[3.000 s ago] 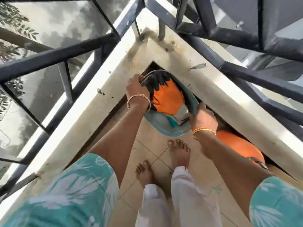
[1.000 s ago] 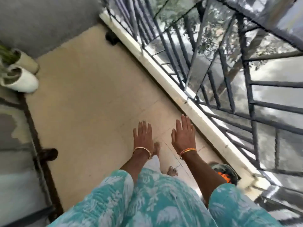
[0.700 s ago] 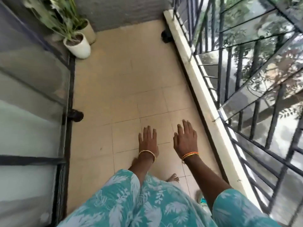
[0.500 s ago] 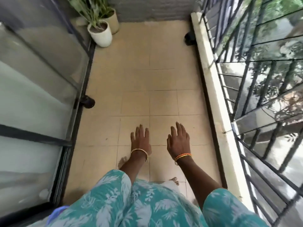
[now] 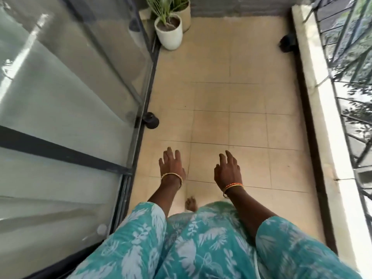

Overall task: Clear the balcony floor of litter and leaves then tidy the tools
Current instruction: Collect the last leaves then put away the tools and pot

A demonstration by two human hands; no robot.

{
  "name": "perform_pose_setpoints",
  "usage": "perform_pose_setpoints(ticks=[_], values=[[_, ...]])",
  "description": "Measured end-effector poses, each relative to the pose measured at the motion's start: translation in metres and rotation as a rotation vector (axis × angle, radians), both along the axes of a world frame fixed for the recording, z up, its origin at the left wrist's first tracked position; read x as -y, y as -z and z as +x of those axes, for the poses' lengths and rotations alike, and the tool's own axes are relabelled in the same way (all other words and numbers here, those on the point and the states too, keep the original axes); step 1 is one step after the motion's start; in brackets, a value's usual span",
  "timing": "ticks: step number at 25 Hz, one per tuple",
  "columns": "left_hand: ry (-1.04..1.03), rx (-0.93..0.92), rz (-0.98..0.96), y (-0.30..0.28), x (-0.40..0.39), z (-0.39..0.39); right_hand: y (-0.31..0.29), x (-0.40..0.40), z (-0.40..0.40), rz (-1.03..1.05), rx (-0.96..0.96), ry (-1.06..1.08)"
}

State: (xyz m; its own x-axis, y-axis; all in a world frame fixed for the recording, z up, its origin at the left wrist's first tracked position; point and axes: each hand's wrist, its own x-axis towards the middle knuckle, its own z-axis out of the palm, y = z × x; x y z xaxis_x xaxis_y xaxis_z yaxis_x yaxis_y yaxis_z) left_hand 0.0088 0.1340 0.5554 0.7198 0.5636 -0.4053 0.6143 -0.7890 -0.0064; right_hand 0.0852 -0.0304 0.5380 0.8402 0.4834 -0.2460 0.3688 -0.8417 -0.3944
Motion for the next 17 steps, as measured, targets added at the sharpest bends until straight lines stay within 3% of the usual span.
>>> perform_pose_setpoints(ticks=[7,13,17], values=[[-0.083,-0.079,-0.112,0.028,-0.106,0.027,0.017,-0.128,0.047,0.056,-0.116,-0.022],[-0.162,-0.066,-0.168,0.059,-0.219,0.104,0.046,-0.258,0.139,0.094,-0.183,0.019],[-0.192,-0.095,-0.160,0.082,-0.294,0.152,0.074,-0.336,0.196,0.030,-0.189,-0.095]])
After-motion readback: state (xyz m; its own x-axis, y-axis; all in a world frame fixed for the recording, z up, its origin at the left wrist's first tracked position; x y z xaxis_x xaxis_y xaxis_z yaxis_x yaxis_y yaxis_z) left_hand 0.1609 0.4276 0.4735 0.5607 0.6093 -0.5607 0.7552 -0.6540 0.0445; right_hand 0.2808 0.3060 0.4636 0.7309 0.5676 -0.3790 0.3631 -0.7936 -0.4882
